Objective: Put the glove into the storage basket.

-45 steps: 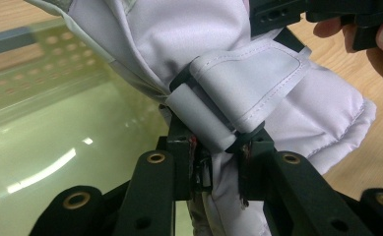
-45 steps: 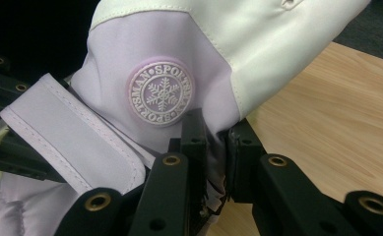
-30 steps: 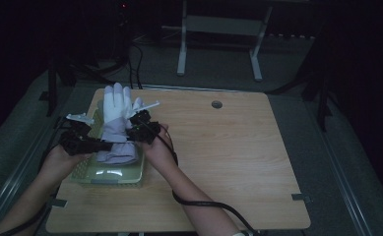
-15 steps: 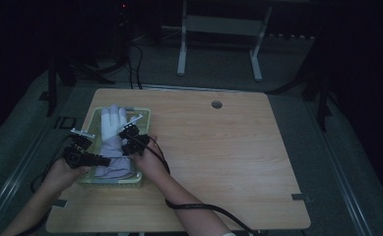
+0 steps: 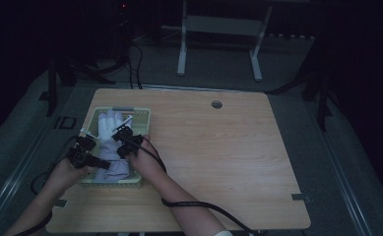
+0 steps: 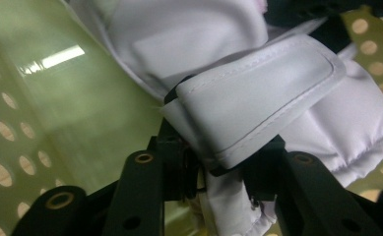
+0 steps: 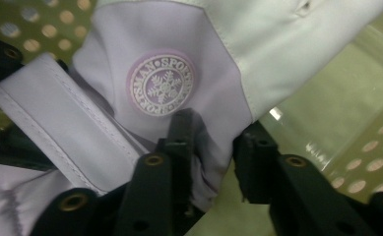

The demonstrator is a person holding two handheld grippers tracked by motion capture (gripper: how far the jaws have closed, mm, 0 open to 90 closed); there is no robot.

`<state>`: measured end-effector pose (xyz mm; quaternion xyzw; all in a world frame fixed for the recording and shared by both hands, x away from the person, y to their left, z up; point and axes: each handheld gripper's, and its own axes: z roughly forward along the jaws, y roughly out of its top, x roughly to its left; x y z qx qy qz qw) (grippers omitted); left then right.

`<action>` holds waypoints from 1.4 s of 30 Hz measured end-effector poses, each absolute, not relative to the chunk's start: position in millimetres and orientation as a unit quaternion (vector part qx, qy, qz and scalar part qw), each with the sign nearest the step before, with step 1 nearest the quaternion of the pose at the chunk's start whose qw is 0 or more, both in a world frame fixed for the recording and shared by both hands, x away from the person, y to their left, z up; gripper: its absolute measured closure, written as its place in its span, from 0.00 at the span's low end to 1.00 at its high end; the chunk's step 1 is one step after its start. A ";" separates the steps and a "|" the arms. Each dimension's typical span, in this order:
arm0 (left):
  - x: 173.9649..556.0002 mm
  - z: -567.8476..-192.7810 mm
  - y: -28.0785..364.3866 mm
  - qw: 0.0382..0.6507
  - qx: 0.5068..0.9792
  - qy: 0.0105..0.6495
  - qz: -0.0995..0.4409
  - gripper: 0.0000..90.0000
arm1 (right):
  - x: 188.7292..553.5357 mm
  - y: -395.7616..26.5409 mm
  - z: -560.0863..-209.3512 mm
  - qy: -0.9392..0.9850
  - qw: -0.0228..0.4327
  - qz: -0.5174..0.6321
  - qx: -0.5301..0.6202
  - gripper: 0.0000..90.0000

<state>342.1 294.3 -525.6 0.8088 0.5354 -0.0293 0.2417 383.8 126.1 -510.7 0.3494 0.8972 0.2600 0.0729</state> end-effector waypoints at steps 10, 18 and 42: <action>333.6 -520.1 289.8 0.246 0.805 0.540 0.016 0.58 | 386.1 105.8 -487.1 0.885 0.061 0.317 0.335 0.52; 312.6 -500.2 296.9 0.348 0.770 0.532 0.059 0.20 | 389.3 85.5 -466.9 0.874 0.039 0.360 0.323 0.27; 297.5 -478.5 222.1 0.418 0.766 0.478 0.102 0.01 | 389.1 4.0 -457.4 0.883 0.064 0.361 0.292 0.17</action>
